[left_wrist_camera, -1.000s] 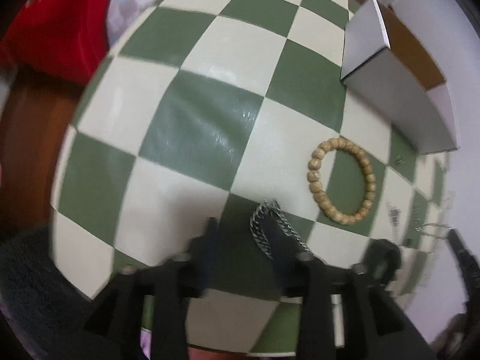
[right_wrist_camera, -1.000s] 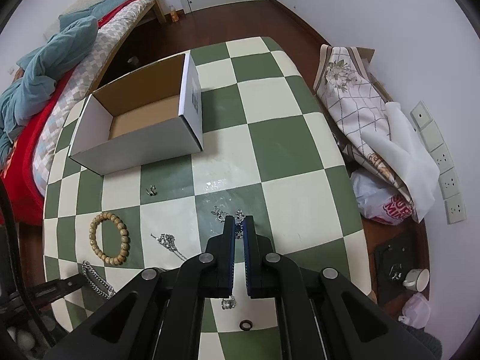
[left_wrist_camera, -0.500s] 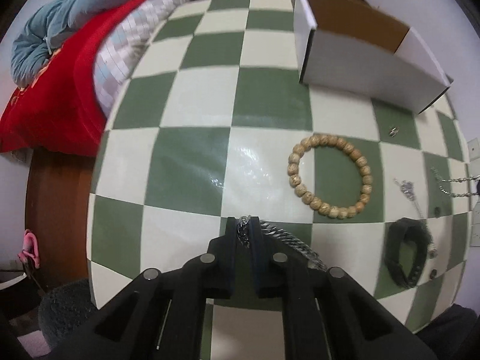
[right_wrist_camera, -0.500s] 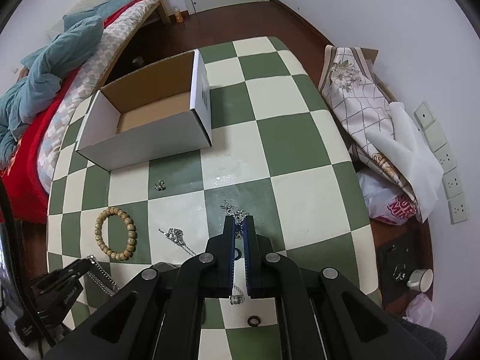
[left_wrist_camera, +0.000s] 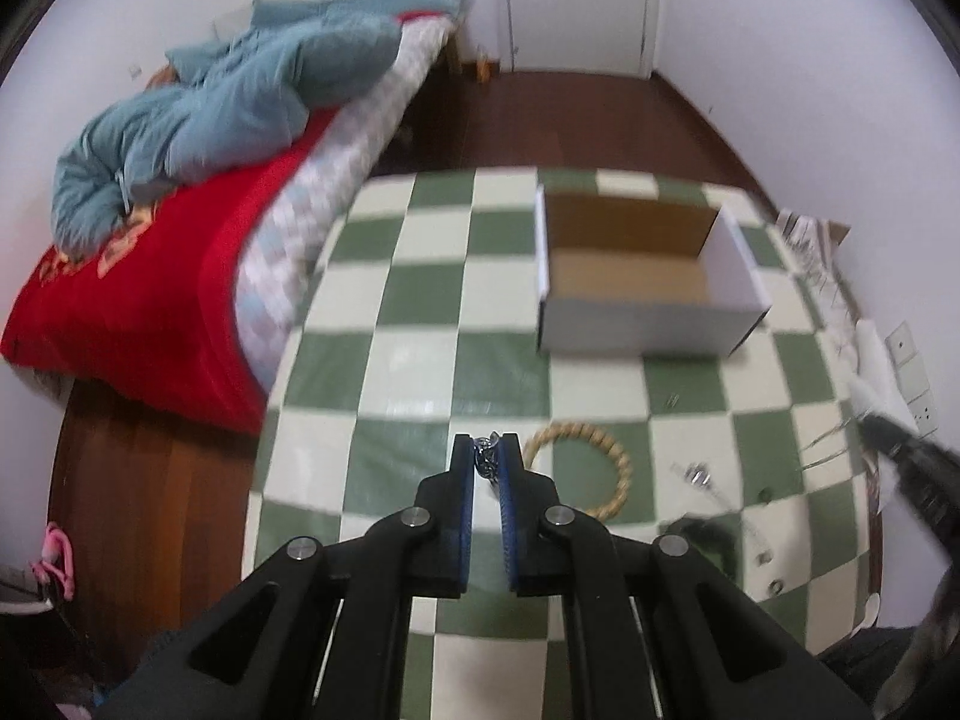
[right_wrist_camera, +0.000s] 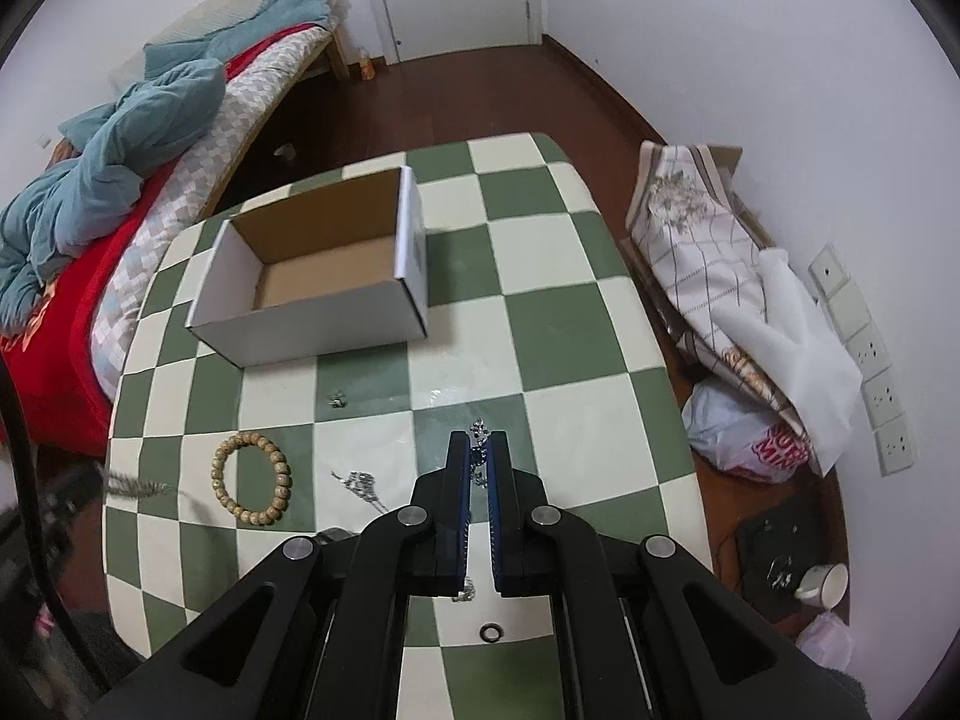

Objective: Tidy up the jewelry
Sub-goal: 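Lift both held chains and carry them over the white box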

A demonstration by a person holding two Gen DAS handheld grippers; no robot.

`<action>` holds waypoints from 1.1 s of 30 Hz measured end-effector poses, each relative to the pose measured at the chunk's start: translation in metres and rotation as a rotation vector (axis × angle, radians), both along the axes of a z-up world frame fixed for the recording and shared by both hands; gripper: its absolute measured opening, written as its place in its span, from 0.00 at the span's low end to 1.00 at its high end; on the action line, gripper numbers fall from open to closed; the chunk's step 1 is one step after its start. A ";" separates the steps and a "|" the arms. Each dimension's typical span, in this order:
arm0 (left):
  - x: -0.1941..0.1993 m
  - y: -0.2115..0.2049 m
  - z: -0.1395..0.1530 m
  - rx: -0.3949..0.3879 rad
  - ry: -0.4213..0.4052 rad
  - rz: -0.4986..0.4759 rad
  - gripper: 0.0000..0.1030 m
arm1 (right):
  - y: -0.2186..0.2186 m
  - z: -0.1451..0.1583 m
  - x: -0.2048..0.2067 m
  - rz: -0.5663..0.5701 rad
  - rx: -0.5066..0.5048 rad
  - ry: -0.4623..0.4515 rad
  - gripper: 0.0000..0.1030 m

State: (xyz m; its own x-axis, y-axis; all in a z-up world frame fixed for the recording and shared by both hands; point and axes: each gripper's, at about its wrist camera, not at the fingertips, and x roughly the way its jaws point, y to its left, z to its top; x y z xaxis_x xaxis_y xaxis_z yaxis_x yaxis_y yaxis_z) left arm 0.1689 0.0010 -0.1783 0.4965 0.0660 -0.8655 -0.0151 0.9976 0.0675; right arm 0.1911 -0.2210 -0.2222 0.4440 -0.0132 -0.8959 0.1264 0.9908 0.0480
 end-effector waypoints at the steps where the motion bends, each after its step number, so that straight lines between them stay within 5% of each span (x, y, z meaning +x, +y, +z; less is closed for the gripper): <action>1: 0.004 -0.001 0.003 0.000 -0.010 -0.003 0.05 | 0.003 0.003 0.000 0.009 -0.004 -0.007 0.05; 19: 0.081 -0.025 0.050 -0.025 -0.177 -0.062 0.05 | 0.049 0.065 0.061 0.129 -0.044 -0.150 0.05; 33: 0.161 -0.025 0.034 -0.070 -0.143 -0.058 0.05 | 0.053 0.058 0.161 0.149 -0.079 -0.153 0.05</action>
